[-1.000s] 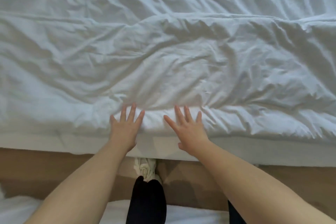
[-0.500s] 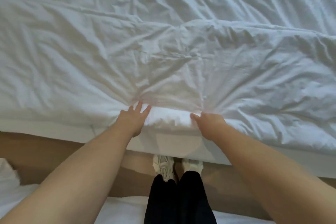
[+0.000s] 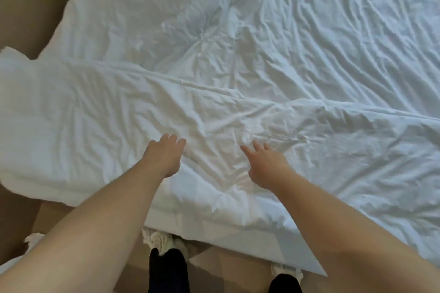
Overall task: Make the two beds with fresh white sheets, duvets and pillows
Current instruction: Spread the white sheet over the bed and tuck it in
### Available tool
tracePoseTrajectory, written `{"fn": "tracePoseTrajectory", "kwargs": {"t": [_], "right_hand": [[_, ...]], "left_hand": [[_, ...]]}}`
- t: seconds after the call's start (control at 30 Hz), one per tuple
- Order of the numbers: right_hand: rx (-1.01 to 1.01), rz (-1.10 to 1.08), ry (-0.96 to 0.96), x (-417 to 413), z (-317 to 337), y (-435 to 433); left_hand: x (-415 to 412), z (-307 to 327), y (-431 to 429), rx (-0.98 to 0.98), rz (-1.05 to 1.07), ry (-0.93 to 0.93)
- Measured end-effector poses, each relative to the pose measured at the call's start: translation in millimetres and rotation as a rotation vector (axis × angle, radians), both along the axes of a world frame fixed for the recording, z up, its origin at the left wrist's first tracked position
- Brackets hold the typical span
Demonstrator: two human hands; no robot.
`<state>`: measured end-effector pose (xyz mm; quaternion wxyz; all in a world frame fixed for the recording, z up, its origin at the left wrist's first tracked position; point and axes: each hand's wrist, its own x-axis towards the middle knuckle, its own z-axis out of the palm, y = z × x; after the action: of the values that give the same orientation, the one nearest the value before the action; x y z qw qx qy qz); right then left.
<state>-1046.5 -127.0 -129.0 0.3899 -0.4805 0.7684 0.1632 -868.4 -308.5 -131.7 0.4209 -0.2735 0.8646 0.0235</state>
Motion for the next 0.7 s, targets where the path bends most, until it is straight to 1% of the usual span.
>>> {"fn": "tracePoseTrajectory", "kwargs": {"t": [0.07,0.17,0.3,0.4,0.47,0.53,0.57,0.6,0.63,0.7], "right_hand": [[-0.016,-0.016,0.008,10.1,1.4,-37.7],[-0.078,-0.098,0.017,21.2,-6.0,-113.6],[-0.217,-0.280,0.007,40.4,-40.2,-231.4],[-0.316,-0.352,0.044,49.7,-68.0,-294.8],[-0.315,-0.385,0.097,49.1,-82.8,-321.9],[-0.244,-0.430,0.143,45.3,-98.8,-335.9],[-0.223,-0.432,0.157,44.0,-106.3,-339.1],[-0.241,-0.431,0.178,43.4,-112.6,-341.4],[-0.302,-0.444,0.210,43.1,-116.7,-343.1],[-0.475,-0.510,0.289,41.9,-115.7,-347.2]], "left_hand": [[9.3,-0.1,-37.1,-0.014,-0.006,0.006],[17.1,-5.1,-113.8,-0.054,-0.016,0.047],[35.1,-29.7,-238.3,-0.141,0.015,0.120],[39.9,-51.4,-309.3,-0.181,0.102,0.206],[39.7,-64.8,-344.5,-0.181,0.171,0.260],[38.9,-79.0,-367.9,-0.142,0.213,0.274],[40.3,-85.0,-374.8,-0.128,0.202,0.266],[42.6,-89.5,-379.6,-0.134,0.164,0.255],[45.2,-92.1,-384.1,-0.167,0.120,0.272],[48.3,-90.6,-394.9,-0.251,0.094,0.418]]}}
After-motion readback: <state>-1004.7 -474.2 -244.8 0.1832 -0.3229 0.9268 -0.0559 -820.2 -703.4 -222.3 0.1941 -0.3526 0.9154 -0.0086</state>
